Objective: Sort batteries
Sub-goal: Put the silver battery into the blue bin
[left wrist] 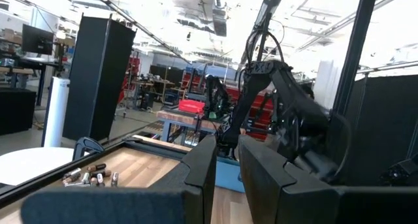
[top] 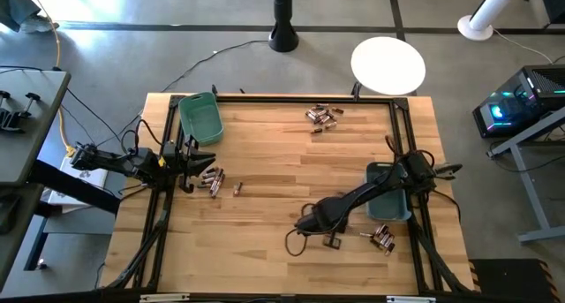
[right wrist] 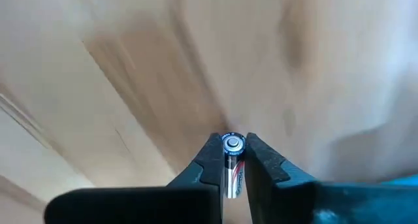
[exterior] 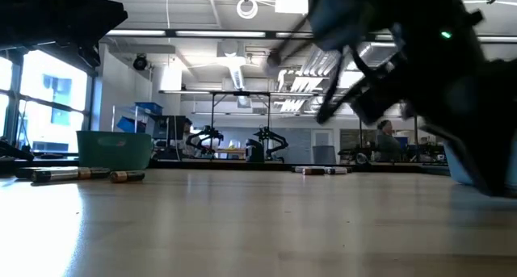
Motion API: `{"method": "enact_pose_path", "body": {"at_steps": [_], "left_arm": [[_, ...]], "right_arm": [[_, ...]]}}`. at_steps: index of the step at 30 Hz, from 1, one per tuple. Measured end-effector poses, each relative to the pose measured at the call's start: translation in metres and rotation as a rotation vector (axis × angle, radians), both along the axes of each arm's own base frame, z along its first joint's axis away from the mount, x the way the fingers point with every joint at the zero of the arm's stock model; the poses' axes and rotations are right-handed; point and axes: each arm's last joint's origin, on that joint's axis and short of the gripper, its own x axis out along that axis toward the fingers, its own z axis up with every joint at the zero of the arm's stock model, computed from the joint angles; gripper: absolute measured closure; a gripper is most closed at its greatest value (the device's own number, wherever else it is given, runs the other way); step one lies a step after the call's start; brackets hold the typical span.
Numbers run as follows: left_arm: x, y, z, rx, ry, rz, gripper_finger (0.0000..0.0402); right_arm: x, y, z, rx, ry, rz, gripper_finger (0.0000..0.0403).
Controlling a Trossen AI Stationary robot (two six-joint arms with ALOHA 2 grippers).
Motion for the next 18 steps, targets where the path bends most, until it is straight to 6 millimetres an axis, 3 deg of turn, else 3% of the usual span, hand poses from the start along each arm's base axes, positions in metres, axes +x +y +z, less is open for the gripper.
{"method": "enact_pose_path", "body": {"at_steps": [5, 9, 13, 18], "left_arm": [[0.000, 0.000, 0.000, 0.000, 0.000, 0.000, 0.0344], [0.000, 0.000, 0.000, 0.000, 0.000, -0.001, 0.0344], [0.000, 0.000, 0.000, 0.000, 0.000, 0.000, 0.0344], [0.000, 0.000, 0.000, -0.001, -0.001, 0.000, 0.0344]], "right_arm": [[0.019, 0.009, 0.047, -0.135, -0.149, 0.085, 0.0387], [0.012, 0.016, 0.089, -0.277, -0.205, 0.110, 0.0387], [-0.018, 0.020, 0.124, -0.329, -0.266, 0.039, 0.0387], [-0.069, 0.012, 0.148, -0.369, -0.386, -0.129, 0.0387]]}}
